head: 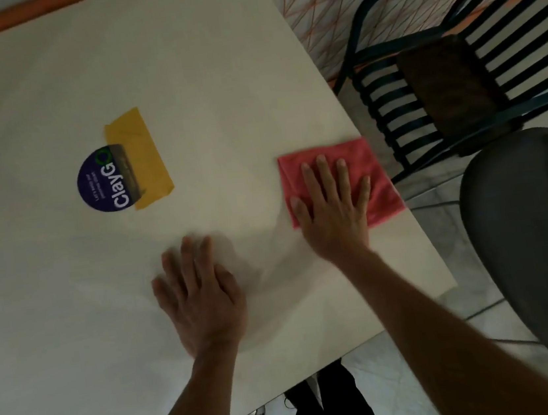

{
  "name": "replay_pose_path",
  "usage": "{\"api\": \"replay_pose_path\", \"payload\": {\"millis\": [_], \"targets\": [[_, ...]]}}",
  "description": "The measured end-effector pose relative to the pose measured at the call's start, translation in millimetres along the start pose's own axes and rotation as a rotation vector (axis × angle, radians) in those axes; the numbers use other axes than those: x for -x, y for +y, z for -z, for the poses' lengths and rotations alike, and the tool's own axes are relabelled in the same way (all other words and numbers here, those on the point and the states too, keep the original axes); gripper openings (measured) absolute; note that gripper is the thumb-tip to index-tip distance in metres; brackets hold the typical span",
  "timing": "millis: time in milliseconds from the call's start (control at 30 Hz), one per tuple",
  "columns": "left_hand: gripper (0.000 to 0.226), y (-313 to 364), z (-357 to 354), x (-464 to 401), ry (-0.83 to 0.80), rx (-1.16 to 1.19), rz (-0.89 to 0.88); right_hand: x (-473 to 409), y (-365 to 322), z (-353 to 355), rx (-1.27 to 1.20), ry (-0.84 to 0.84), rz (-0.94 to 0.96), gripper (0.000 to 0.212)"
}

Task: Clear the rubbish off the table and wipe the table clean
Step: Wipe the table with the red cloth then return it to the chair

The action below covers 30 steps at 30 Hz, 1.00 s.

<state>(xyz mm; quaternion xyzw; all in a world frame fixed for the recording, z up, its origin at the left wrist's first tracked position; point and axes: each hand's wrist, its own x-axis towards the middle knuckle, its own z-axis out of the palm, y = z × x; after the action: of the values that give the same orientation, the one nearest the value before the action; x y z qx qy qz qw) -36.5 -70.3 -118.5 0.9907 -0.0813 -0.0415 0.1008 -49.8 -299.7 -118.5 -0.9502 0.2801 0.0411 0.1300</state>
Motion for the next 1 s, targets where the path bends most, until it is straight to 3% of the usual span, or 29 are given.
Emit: {"api": "replay_pose_path", "payload": {"millis": [167, 300, 433, 800, 1000], "targets": [[0.055, 1, -1, 0, 0.017, 0.012, 0.012, 136, 14, -15, 0.046, -0.057, -0.095, 0.067], [0.054, 1, -2, 0, 0.040, 0.016, 0.006, 147, 13, -16, 0.052, -0.070, -0.110, 0.067], [0.053, 2, -1, 2, 0.048, 0.011, 0.001, 111, 17, -9, 0.056, -0.097, -0.090, 0.066], [0.056, 5, -4, -1, 0.013, 0.012, -0.001, -105, 15, 17, 0.055, -0.034, -0.034, 0.071], [0.056, -2, -6, -1, 0.011, -0.031, -0.002, -113, -2, 10, 0.077, 0.005, 0.013, 0.071]]}}
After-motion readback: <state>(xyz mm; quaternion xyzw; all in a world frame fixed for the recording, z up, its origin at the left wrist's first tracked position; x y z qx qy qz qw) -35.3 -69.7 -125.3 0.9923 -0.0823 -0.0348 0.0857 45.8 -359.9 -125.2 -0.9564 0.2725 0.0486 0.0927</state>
